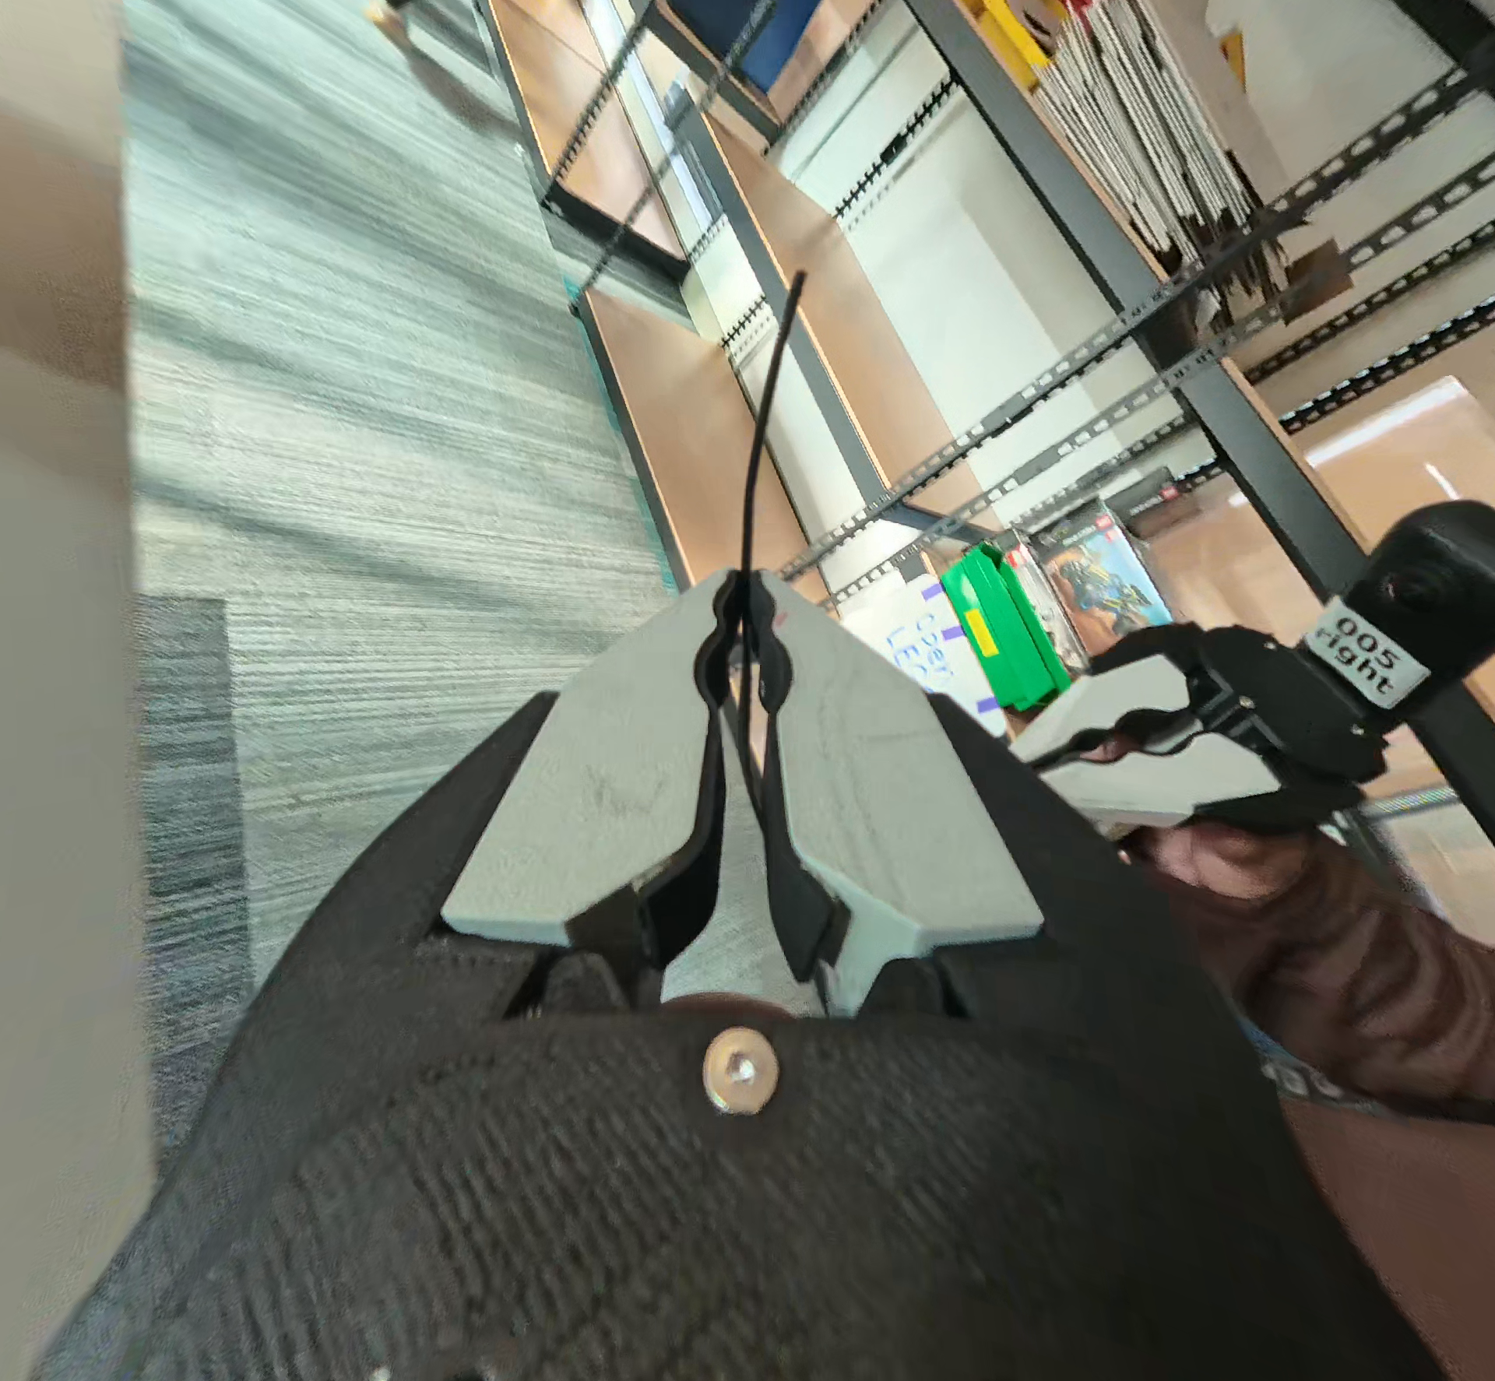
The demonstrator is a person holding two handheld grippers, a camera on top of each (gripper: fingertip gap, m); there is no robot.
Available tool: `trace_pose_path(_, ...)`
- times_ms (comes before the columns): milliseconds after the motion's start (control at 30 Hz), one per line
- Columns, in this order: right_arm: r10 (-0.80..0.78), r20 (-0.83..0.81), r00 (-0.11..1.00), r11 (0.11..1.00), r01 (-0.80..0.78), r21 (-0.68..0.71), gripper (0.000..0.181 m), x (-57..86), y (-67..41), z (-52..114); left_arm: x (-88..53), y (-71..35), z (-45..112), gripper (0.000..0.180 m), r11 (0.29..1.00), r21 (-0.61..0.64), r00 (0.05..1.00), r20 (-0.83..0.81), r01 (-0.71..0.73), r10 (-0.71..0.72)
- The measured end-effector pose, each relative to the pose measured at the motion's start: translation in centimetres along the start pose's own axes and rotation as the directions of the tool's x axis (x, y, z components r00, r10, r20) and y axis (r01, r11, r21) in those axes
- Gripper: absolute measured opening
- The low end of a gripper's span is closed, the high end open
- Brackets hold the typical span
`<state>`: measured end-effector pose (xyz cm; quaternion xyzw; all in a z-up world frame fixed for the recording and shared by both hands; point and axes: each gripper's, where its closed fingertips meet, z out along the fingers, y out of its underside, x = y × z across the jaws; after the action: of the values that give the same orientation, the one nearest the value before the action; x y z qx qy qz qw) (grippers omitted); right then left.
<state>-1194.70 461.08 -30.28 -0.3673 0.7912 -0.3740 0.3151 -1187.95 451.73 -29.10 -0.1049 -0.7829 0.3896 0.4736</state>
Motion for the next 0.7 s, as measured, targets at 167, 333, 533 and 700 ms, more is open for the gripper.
trace_pose_path(167,0.047,0.086,0.995,0.998,-0.043,-0.046,0.002,2.6,-3.2,6.8,-7.0,-2.9,-3.3,0.000,0.996,0.078,0.993,0.104,0.043,-0.051)
trace_pose_path(333,0.126,0.220,0.967,0.988,-0.104,-0.112,0.021,4.9,-3.2,12.1,-14.6,-2.2,-7.6,0.000,0.995,0.096,0.936,0.348,0.016,-0.049)
trace_pose_path(533,0.277,0.137,0.951,0.951,-0.250,-0.184,0.031,17.0,1.8,17.2,-21.7,0.5,-10.9,0.000,0.993,-0.106,0.819,0.564,-0.056,0.106)
trace_pose_path(700,0.378,0.109,0.919,0.889,-0.327,-0.321,0.038,28.3,8.2,22.9,-28.1,1.6,-10.7,0.000,0.975,-0.218,0.739,0.652,-0.037,0.173)
